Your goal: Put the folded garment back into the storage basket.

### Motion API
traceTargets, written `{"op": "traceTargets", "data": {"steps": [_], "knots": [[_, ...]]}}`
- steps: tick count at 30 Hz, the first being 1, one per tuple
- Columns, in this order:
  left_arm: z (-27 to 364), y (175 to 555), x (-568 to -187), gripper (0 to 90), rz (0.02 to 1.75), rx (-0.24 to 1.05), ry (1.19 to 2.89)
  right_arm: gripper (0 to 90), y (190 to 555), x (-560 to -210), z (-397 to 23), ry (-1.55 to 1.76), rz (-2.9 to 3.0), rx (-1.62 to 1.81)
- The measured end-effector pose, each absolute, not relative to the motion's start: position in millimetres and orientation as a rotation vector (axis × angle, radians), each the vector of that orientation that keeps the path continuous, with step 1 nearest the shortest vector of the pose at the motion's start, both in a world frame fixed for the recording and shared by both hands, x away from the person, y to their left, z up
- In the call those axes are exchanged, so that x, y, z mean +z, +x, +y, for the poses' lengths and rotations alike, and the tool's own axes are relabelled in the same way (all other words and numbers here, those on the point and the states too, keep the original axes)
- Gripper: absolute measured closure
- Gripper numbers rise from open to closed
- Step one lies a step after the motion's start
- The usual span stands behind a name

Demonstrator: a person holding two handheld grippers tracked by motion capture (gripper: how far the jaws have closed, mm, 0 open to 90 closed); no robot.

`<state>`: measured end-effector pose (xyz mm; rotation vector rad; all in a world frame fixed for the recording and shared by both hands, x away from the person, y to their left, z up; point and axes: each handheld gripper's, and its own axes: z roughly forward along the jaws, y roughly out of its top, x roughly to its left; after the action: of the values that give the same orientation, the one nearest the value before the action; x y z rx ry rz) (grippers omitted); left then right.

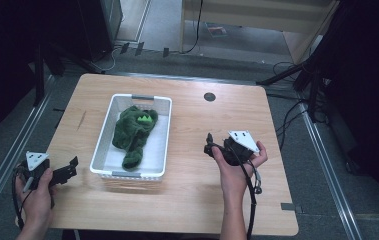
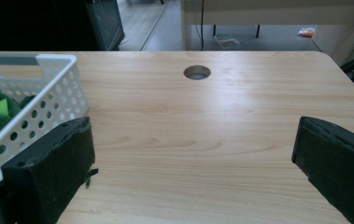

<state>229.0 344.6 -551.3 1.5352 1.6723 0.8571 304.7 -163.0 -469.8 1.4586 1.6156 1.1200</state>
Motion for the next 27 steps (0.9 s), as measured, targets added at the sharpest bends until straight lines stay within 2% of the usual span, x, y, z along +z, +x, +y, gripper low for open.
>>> {"op": "traceTargets", "data": {"steps": [27], "knots": [[343.8, 229.1, -551.4, 0.8, 1.671, 0.868, 1.54, 0.0, 268.6, -515.7, -253.9, 1.533, 1.569, 1.026]]}}
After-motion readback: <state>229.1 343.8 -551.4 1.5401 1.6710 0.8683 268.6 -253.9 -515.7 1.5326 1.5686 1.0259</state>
